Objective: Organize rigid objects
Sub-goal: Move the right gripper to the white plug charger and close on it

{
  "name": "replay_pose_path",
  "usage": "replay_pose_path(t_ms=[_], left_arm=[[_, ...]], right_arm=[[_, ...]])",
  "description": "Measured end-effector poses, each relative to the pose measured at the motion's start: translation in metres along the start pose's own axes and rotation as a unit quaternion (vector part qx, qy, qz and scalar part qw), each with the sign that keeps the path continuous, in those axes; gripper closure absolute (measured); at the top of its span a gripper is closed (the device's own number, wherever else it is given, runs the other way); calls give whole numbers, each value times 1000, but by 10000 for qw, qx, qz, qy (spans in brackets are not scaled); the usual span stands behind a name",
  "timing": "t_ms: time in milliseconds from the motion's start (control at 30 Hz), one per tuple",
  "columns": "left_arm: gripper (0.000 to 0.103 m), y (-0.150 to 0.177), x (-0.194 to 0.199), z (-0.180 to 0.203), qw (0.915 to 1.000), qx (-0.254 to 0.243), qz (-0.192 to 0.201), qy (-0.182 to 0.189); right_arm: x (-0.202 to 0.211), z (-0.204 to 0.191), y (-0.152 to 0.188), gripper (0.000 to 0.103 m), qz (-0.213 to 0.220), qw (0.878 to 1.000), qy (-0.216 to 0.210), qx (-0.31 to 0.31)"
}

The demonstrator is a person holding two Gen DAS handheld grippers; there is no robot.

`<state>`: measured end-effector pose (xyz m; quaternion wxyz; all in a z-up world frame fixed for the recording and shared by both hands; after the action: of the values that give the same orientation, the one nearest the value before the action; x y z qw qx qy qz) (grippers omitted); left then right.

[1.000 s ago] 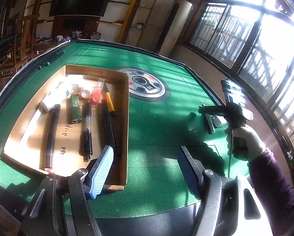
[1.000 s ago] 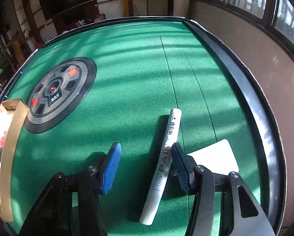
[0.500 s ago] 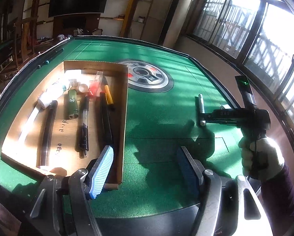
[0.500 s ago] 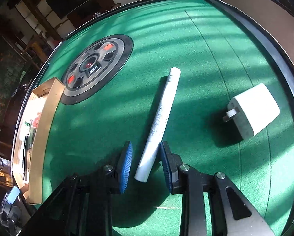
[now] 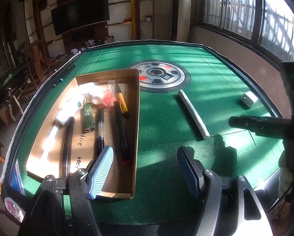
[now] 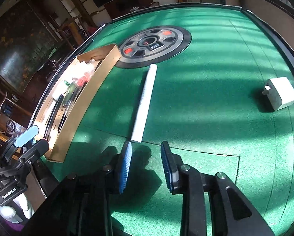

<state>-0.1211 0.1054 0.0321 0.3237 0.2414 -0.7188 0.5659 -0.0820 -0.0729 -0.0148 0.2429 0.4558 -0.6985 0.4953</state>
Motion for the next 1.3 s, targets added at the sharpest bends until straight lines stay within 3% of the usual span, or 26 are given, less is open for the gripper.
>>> replay_pose_path(t_ms=[33,200,400,533,667,867,900,1000,1167,1300], left_arm=[[32,-1,-1,2,10000,-31,-7,-6],[32,-6,-8,18,9997,-179,-89,111],[31,-15,-21,37,9988,-405,-235,110],[30,-19,-32,45,9984,-397,-393,53],[30,-19,-42,47,9977,-341,-578,64],[29,-20,-57,45,9961,17,-813,342],[30,-21,-59,44,9956,100,-834,421],[29,-29,-66,49,9946,195,-848,557],[29,-53,-94,71,9947,28,-856,563],[30,-72,-135,81,9951,41,-907,392]], right_arm=[[9,11,-8,46,204,9997,40,-113],[38,81,-38,45,785,9914,503,-922],[48,167,-55,41,1055,9705,735,-2042],[34,200,-76,39,1076,9570,767,-2583],[11,202,-94,38,1012,9558,890,-2613],[-17,170,-109,36,876,9739,998,-1843],[-21,163,-110,36,829,9789,889,-1640],[-24,149,-105,36,625,9874,34,-1451],[2,174,-109,36,1174,9726,-133,-2003],[1,187,-108,36,1129,9637,-420,-2383]])
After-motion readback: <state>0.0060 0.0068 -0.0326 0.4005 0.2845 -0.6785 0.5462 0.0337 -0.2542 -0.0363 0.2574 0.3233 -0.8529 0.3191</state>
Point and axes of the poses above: each gripper's, at about its wrist camera, not at the fingertips, and x roughly against the way its jaws point, z to its right, y to its underside, the point moved 5 cm from there along -x, roughly the way its jaws point, and after that the axes turned 12 degrees about -x, right-handed, at the moved point
